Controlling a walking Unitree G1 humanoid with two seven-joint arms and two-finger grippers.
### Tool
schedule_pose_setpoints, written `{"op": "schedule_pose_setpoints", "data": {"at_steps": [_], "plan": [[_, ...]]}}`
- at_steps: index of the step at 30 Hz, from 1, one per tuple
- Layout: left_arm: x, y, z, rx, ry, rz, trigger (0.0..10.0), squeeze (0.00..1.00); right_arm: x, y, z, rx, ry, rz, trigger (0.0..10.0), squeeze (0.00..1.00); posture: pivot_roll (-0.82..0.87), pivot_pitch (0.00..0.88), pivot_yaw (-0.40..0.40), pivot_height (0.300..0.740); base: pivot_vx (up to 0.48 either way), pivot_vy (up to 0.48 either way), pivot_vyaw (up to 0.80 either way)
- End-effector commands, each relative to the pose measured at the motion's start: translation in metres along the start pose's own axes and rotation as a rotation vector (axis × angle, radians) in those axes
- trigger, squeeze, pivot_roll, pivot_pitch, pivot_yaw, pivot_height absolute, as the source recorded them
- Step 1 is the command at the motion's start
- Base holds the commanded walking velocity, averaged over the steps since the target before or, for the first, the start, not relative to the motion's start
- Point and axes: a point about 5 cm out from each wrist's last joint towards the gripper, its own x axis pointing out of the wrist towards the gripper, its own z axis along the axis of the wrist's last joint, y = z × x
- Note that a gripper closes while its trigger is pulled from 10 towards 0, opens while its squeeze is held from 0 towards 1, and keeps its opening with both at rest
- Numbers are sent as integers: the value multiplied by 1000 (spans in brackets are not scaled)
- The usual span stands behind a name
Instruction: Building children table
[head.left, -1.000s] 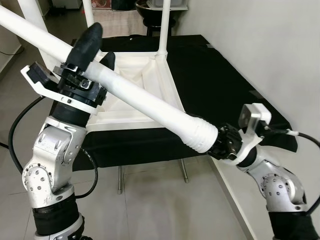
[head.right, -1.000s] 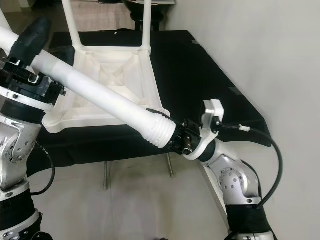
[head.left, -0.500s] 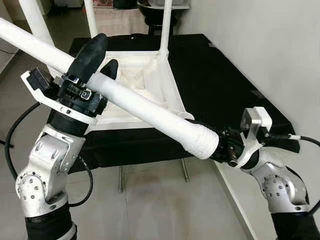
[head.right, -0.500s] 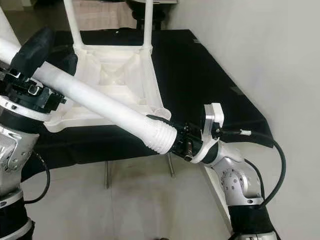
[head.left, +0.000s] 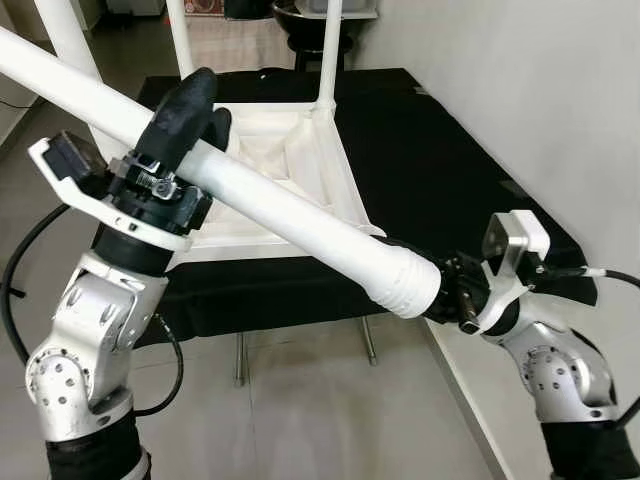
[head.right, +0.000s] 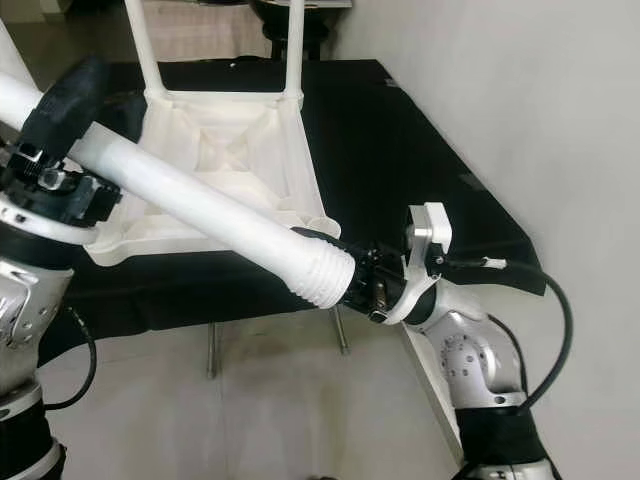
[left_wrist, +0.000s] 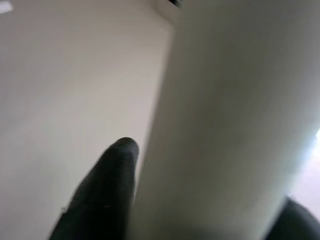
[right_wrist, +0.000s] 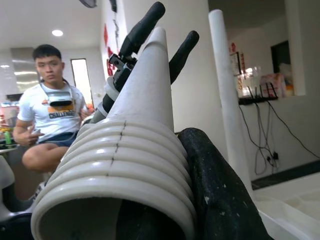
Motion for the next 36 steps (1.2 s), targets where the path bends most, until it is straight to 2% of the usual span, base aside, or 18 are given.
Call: {"op": "schedule_pose_setpoints", "data": {"at_steps": [1, 11, 16, 17, 18, 20, 22, 24, 29, 30, 31, 36], "plan": [[5, -20, -13, 2, 86, -135, 0, 0, 3, 1, -19, 71, 105, -15, 10000, 0, -112, 88, -54, 740, 0, 0, 0], [3, -21, -12, 24, 85, -129, 0, 0, 10, 1, -15, 52, 94, 8, 10000, 0, -114, 88, -58, 740, 0, 0, 0], [2, -22, -5, 69, 60, -126, 0, 0, 13, -4, -17, 59, 79, -56, 10000, 0, -115, 88, -58, 740, 0, 0, 0], [3, -23, 2, 89, 38, -128, 0, 0, 13, -4, -19, 79, 82, -63, 10000, 725, -115, 87, -58, 740, 0, 0, 0], [5, -25, 10, 110, 15, -129, 0, 0, 13, -4, -20, 90, 78, -72, 10000, 1000, -115, 87, -58, 740, 0, 0, 0], [7, -28, 21, 145, -13, -131, 0, 0, 13, -5, -22, 97, 73, -86, 10000, 1000, -120, 88, -63, 740, 0, 0, 0], [7, -30, 25, 157, -19, -132, 0, 0, 13, -5, -22, 95, 71, -93, 10000, 1000, -120, 88, -63, 740, 0, 0, 0], [9, -36, 38, 184, -54, -144, 0, 0, 7, -4, -22, 90, 82, -107, 10000, 1000, -122, 88, -63, 740, 0, 0, 0], [9, -40, 46, 204, -74, -149, 0, 0, 4, -3, -22, 92, 86, -121, 10000, 1000, -125, 90, -63, 740, 0, 0, 0], [12, -49, 63, 247, -116, -173, 0, 0, -5, 2, -24, 94, 99, -174, 10000, 1000, -131, 89, -66, 740, 0, 0, 0], [13, -53, 70, 268, -131, -184, 0, 0, -10, 5, -26, 97, 103, -205, 10000, 1000, -141, 86, -64, 740, 0, 0, 0], [14, -63, 83, 307, -153, -213, 0, 0, -18, 9, -31, 99, 105, -281, 10000, 1000, -149, 82, -62, 740, 0, 0, 0]]}}
